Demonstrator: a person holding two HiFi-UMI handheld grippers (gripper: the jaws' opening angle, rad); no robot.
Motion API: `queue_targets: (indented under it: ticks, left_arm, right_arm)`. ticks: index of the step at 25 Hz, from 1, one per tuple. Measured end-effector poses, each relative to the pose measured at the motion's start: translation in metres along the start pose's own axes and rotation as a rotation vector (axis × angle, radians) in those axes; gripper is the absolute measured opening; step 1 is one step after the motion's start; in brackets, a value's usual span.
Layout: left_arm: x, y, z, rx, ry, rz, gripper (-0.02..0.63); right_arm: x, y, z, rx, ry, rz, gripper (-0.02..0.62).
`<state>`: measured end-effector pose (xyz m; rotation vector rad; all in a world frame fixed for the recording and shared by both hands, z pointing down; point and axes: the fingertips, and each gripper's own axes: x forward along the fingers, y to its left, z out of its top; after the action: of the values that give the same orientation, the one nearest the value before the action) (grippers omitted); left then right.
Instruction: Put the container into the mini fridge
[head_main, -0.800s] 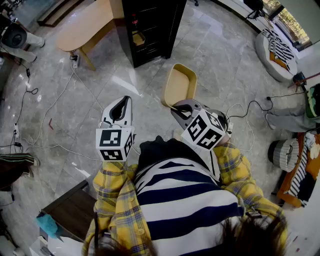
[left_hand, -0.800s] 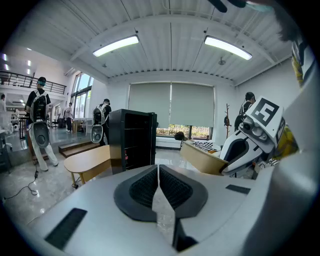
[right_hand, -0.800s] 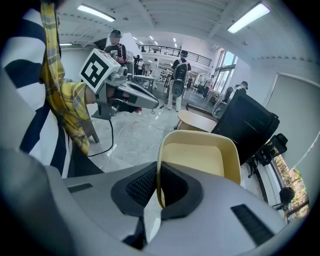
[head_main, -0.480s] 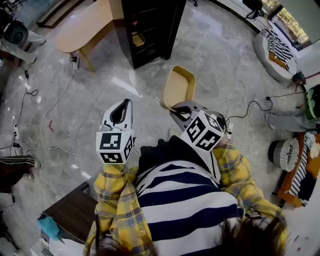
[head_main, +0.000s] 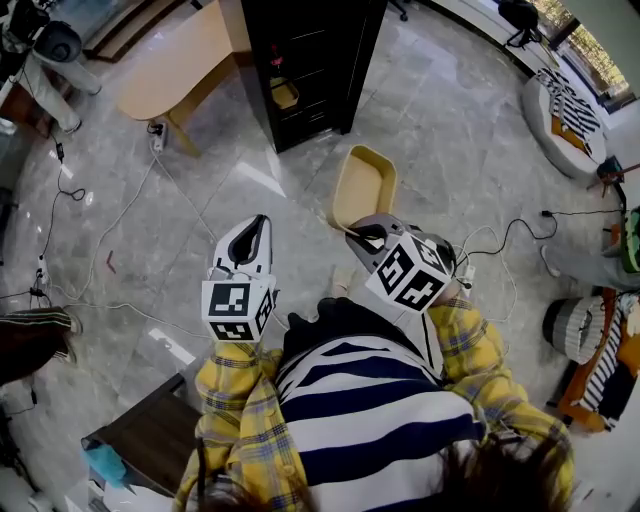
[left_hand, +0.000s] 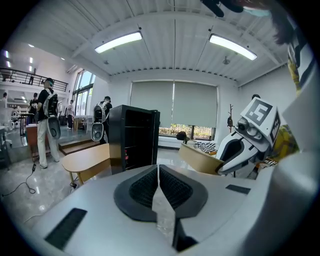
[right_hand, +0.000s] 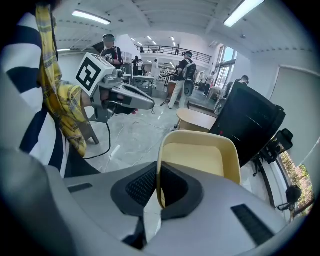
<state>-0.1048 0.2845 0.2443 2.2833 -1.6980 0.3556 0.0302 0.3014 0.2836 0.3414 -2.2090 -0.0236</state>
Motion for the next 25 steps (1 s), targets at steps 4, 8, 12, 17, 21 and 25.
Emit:
queue_targets:
  ticks: [4,8,12,17,21,25]
  left_arm:
    - [0.027,0.011,0.009,-0.007,-0.018,0.029,0.02]
    - [0.053,0.015,0.016,-0.016,-0.016,0.038,0.02]
    - [0.076,0.02,0.028,-0.023,-0.025,0.065,0.02]
    - [0.096,0.022,0.033,-0.027,-0.026,0.082,0.02]
    - [0.11,0.024,0.037,-0.018,-0.017,0.079,0.02]
    - [0.129,0.036,0.041,-0.024,-0.008,0.073,0.02]
  right_arm:
    - [0.012,-0.023,-0.002,-0.023,0.014,0.026,0.031]
    - [0.021,-0.048,-0.009,-0.043,0.03,0.044,0.031]
    - [0.026,-0.073,-0.012,-0.056,0.026,0.061,0.031]
    - [0.036,-0.097,-0.019,-0.11,0.046,0.073,0.031]
    - [0.044,-0.111,-0.02,-0.101,0.044,0.094,0.031]
    - [0.055,-0.127,-0.013,-0.104,0.047,0.11,0.031]
